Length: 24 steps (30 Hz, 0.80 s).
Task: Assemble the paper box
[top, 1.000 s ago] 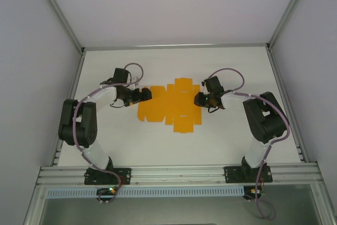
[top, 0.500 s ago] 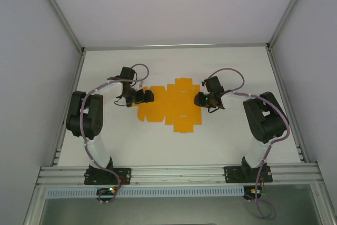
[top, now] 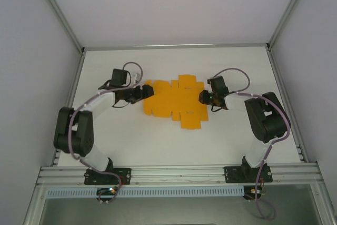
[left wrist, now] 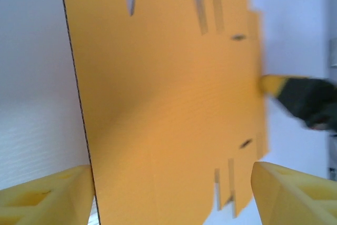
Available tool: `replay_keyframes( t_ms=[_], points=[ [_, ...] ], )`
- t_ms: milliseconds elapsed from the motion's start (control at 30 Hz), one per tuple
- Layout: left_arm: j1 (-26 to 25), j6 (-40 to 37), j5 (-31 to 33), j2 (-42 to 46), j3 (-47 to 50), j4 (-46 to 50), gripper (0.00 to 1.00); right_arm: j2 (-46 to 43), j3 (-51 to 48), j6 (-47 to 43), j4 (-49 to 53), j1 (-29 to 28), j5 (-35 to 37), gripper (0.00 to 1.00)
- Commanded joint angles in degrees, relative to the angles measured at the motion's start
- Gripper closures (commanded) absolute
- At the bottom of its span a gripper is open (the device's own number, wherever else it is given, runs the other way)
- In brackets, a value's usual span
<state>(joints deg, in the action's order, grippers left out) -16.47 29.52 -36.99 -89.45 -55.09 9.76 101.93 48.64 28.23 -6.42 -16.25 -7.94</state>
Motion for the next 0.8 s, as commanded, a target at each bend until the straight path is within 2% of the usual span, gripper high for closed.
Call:
replay_keyframes(
  t_ms=[0, 133, 267, 333, 467, 567, 633, 767],
  points=[
    [-3.54, 5.97, -15.45, 3.92, 1.21, -12.68, 0.29, 3.26, -4.31, 0.33, 2.85, -2.39, -8.74, 0.74],
    [-4.15, 3.88, -12.77, 5.51, 0.81, -11.35, 0.37, 1.38, -7.56, 0.86, -3.19, -1.86, -11.41, 0.74],
    [-5.12, -1.34, -5.29, 5.40, -2.52, -1.66, 0.55, 0.46, -7.95, 0.96, -3.32, -1.42, -11.10, 0.73],
    [-5.50, -4.17, -0.68, 5.58, -3.87, 3.49, 0.70, 0.16, -8.00, 0.82, -2.58, -1.17, -10.38, 0.73],
    [-5.43, -5.95, 5.52, 7.13, -3.32, 6.46, 0.83, -3.05, -9.15, 0.95, -1.67, -0.07, -9.18, 0.69],
    [-5.35, -5.48, 4.71, 8.68, -1.60, 3.63, 1.00, -7.91, -10.10, 1.22, -0.57, 1.28, -9.45, 0.63],
    [-5.25, -5.07, 1.58, 10.07, 0.05, -0.16, 1.00, -12.20, -11.58, 1.40, -1.33, 2.86, -11.63, 0.58],
    [-4.32, -1.69, -5.47, 14.10, 3.98, -9.74, 1.00, -19.10, -15.33, 2.41, -7.07, 7.73, -23.16, 0.34]
  ],
)
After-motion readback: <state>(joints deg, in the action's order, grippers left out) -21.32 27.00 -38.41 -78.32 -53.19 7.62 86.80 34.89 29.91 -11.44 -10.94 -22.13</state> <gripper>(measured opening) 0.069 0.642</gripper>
